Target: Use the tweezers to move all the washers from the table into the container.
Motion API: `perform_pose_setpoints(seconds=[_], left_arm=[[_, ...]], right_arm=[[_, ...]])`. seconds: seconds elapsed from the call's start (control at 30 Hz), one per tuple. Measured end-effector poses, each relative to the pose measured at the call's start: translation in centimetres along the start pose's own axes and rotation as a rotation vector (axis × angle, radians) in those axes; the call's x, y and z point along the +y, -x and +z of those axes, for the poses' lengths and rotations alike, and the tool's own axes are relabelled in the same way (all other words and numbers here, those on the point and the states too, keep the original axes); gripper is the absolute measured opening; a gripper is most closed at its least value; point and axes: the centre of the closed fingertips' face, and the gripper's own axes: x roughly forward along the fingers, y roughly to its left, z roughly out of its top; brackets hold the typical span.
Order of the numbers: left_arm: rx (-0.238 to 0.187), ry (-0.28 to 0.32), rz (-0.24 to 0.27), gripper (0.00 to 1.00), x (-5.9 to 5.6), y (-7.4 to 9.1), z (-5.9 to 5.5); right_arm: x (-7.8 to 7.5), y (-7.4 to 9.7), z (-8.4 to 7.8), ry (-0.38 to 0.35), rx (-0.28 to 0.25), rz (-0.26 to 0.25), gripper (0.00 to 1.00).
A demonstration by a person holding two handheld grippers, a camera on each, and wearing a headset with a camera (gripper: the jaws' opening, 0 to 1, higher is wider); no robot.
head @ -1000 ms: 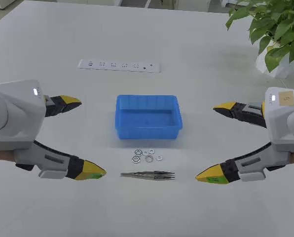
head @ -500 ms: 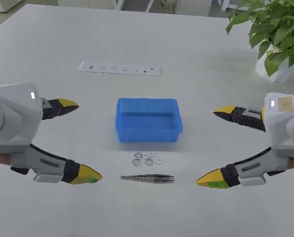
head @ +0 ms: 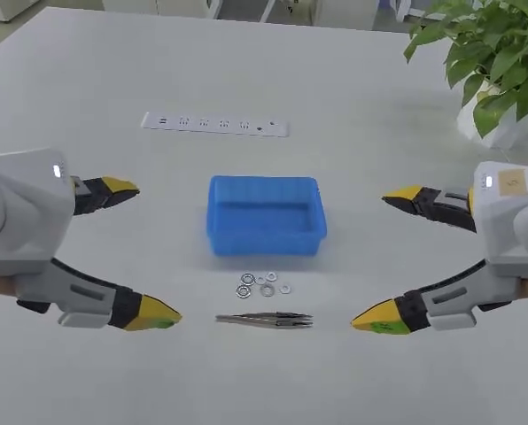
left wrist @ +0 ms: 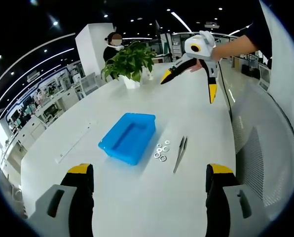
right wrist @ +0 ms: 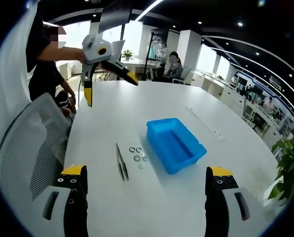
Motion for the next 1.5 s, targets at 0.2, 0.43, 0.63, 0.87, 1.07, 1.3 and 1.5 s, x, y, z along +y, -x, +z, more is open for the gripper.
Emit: perform_pose_setpoints(seconds=[0.2,0.43,0.63,0.87,1.07,1.3,1.5], left_arm=[[0.007,0.003,-0.001,1.00,0.0,0.0,-0.2],[0.005,0.004,-0.002,1.00,0.0,-0.2,-0.2],[0.009,0.005,-0.004,1.00,-0.1,-0.3,-0.1],[0.023,0.009,-0.009,1.00,-0.3,-0.4,-0.6],[0.026,0.013,-0.013,1.00,-0.4,-0.7,-0.8],[0.028,0.019,-0.012,1.00,-0.4,-1.0,-1.0],[0.141,0.015,-0.013,1.00,-1.1,-2.5,-3.9]], right_arm=[[0.0,0.0,-0.2,-0.001,0.007,0.003,1.00],[-0.3,-0.1,0.0,0.001,0.002,0.003,1.00],[-0.6,-0.2,0.3,0.001,-0.010,-0.002,1.00],[-0.7,-0.4,0.2,-0.002,-0.013,0.001,1.00],[-0.7,-0.4,-0.1,-0.015,-0.012,0.005,1.00],[-0.5,-0.6,-0.3,-0.026,-0.010,0.010,1.00],[1.3,-2.4,-1.4,-0.011,0.029,0.044,1.00]])
